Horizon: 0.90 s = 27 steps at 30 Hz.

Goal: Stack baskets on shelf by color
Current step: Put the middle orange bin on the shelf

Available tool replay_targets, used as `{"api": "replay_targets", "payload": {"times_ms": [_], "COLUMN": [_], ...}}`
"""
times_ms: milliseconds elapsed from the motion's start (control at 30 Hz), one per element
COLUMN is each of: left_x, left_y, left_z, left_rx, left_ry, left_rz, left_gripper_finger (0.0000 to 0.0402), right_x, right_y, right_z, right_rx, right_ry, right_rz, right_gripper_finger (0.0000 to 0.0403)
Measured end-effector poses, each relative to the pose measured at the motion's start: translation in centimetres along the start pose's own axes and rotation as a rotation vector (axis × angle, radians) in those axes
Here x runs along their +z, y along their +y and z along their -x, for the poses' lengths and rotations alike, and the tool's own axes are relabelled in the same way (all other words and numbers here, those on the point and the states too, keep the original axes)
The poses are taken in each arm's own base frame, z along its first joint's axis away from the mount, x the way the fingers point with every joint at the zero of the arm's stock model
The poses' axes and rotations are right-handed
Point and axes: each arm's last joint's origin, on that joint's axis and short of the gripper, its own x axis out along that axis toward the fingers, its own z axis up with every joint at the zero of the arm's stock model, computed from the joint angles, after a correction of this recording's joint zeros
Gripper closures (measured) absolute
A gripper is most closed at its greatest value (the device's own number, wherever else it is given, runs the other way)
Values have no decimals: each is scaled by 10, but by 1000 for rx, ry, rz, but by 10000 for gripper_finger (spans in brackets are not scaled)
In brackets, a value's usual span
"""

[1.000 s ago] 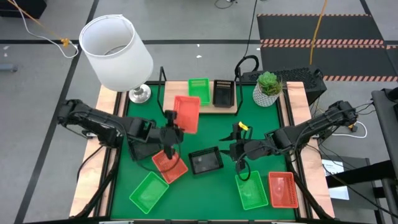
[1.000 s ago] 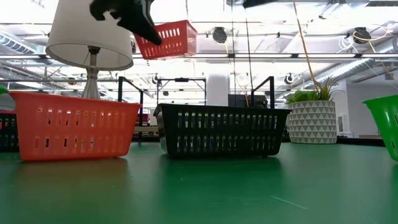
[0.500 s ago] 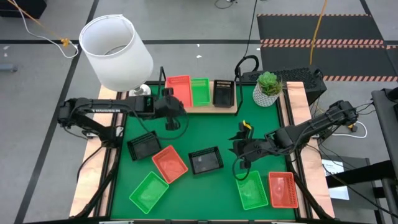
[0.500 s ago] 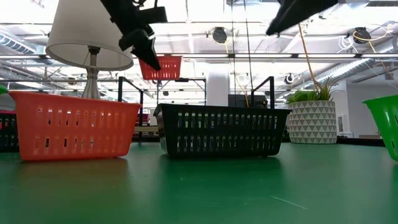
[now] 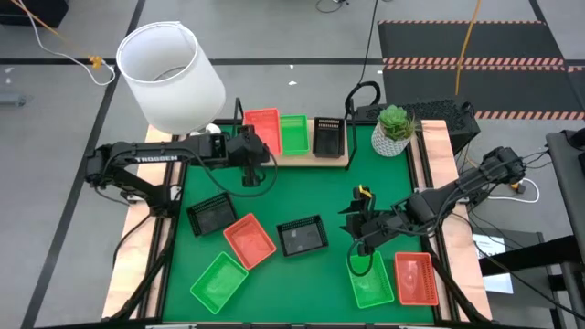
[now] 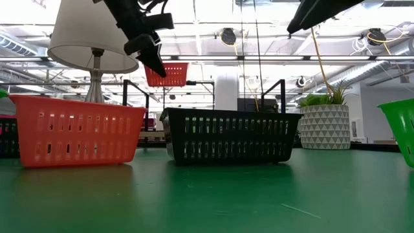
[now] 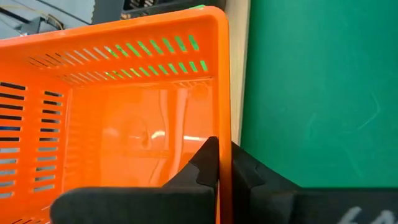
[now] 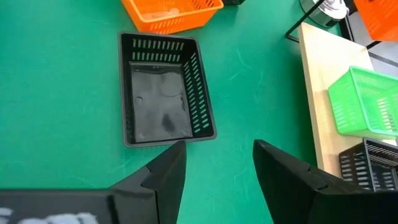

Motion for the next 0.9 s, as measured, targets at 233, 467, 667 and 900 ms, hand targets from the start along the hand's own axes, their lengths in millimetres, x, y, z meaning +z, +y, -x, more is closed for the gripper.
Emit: {"api": "replay_targets", "payload": {"times_ms": [233, 467, 667, 900], "left_x": [-17, -32, -44, -53], "left_y": [1, 3, 9, 20], "left_z": [-16, -34, -43, -48], "left_rx": [-14, -57, -60, -77], "left_ry": [40, 7, 14, 20], "left_rz": [15, -5, -20, -20], "left_gripper_finger": [391, 397, 392, 385], "right_x": [0, 0, 0, 0], "right_y": [0, -1, -1, -1], "right_z": [0, 0, 0, 0], "right_rx": [-2, -5, -5, -9], "right_ry": [0, -1, -2, -2], "right_rz": [0, 1, 1, 5], "right_gripper_finger": [222, 222, 222, 222]}}
